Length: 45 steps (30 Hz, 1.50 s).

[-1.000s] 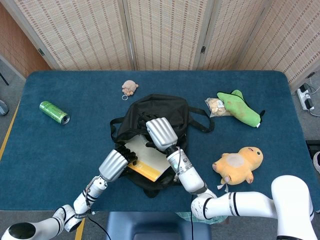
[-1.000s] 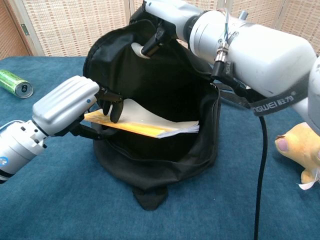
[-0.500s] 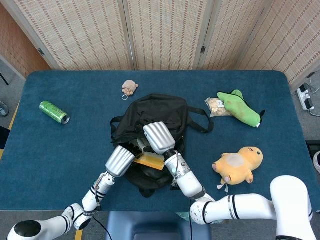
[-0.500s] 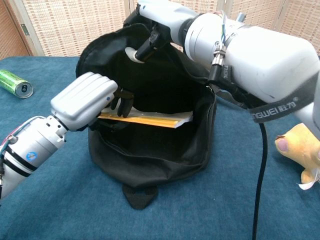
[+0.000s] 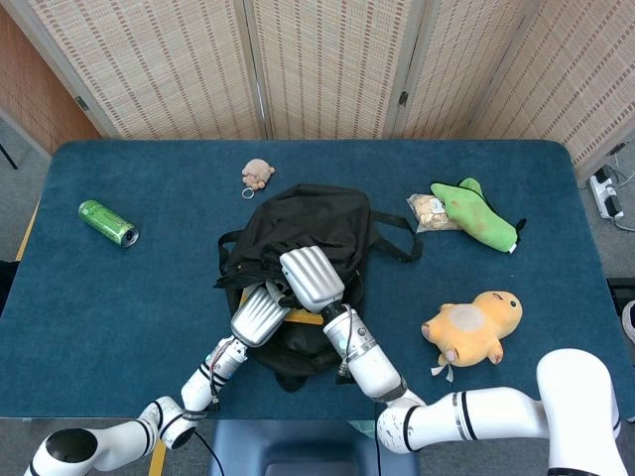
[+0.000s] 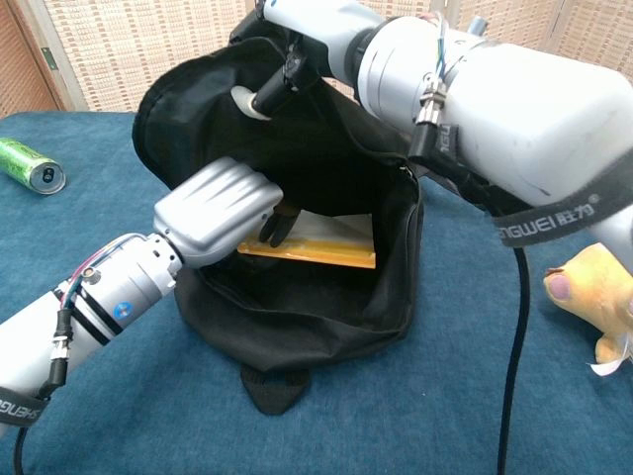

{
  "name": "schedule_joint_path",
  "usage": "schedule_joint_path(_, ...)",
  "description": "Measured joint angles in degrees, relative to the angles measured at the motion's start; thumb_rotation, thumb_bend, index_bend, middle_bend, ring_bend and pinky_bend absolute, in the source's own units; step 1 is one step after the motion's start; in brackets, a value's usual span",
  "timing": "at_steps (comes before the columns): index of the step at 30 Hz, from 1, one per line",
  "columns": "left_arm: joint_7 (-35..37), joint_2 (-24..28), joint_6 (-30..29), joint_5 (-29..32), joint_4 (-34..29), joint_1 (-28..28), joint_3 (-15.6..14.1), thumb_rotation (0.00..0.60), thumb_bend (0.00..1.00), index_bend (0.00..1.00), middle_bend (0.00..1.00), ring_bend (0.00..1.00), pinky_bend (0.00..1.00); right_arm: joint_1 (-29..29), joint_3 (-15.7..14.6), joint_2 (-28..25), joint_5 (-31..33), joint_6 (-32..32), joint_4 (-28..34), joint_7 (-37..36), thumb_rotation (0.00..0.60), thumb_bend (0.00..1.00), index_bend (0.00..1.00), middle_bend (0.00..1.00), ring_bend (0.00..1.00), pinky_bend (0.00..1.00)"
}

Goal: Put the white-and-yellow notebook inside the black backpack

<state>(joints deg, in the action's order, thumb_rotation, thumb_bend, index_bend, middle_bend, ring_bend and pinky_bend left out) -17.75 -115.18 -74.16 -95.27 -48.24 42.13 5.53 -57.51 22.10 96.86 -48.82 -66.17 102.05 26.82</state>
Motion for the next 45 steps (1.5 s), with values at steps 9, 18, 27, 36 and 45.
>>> schedule_joint_path(9, -1.3, -0.7, 2.0, -0.9, 2.2, 4.0, 0.6, 0.6, 0.5, 0.68, 0.67, 0.61, 0.56, 0.1, 0.0, 0.1, -0.4, 0.0, 1.1, -0.6, 0.6, 0.56, 0.7, 0.34, 0.29, 0.3)
schedule_joint_path(18, -0.9, -0.9, 5.2, 2.4, 3.6, 5.6, 2.7, 0.6, 0.49, 0.68, 0.67, 0.61, 0.56, 0.5, -0.2, -0.5, -0.9, 0.2, 1.8, -1.3, 0.6, 0.56, 0.7, 0.34, 0.29, 0.3)
schedule_joint_path(27, -0.2, -1.2, 7.1, 6.5, 5.8, 6.3, 5.1, 0.6, 0.49, 0.68, 0.67, 0.61, 0.56, 0.8, -0.3, -1.0, -1.2, 0.5, 1.7, -2.1, 0.6, 0.56, 0.7, 0.34, 0.28, 0.3)
schedule_joint_path(36, -3.9, -3.0, 8.8, 9.9, 6.5, 6.5, 6.4, 0.6, 0.21, 0.42, 0.51, 0.5, 0.51, 0.7, -0.2, -0.5, -1.2, 0.2, 0.3, -2.0, 0.6, 0.56, 0.7, 0.34, 0.28, 0.3)
schedule_joint_path(45, -7.7, -2.2, 6.9, 12.0, -0.3, 3.6, 6.2, 0.6, 0.03, 0.18, 0.3, 0.31, 0.37, 0.5, 0.6, -0.3, -0.2, 0.6, -2.0, -2.4, 0.6, 0.56, 0.69, 0.34, 0.28, 0.3)
